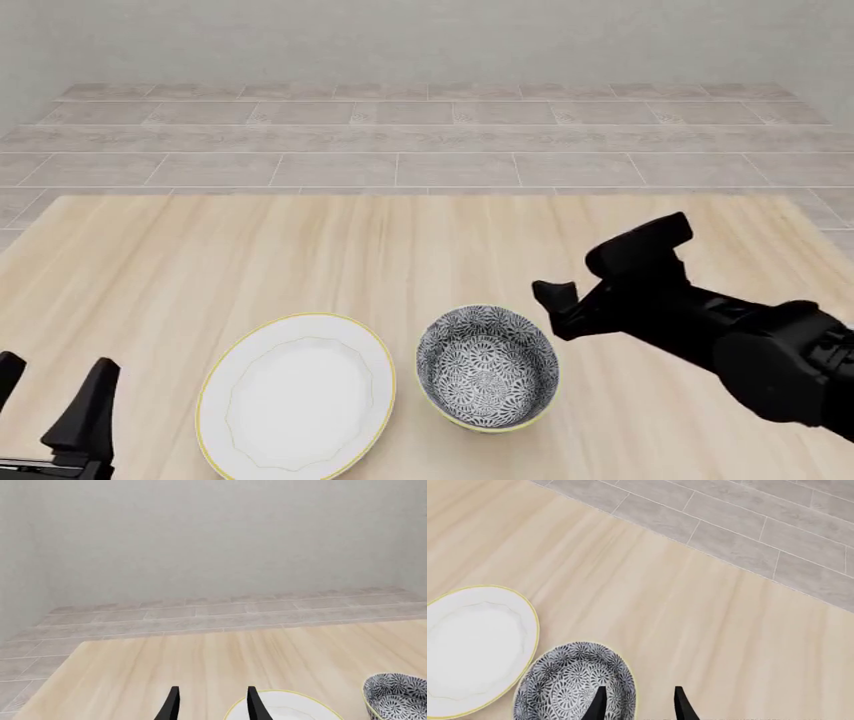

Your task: Put the bowl on the plate.

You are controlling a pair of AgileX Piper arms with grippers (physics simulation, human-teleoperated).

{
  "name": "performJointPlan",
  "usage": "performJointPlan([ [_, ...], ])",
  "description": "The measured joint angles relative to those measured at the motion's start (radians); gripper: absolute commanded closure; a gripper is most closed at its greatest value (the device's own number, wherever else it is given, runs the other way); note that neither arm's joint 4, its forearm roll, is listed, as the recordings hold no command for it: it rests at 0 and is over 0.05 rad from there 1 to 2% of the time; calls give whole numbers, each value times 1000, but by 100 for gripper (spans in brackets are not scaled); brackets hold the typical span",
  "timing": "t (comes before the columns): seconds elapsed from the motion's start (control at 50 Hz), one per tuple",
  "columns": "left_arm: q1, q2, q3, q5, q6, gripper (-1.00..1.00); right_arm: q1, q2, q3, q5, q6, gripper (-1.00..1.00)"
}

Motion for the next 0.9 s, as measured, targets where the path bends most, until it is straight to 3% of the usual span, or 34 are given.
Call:
performJointPlan([
  [0.9,-3,0,13,-7,3,-100,-20,132,81,-149,26,-100],
])
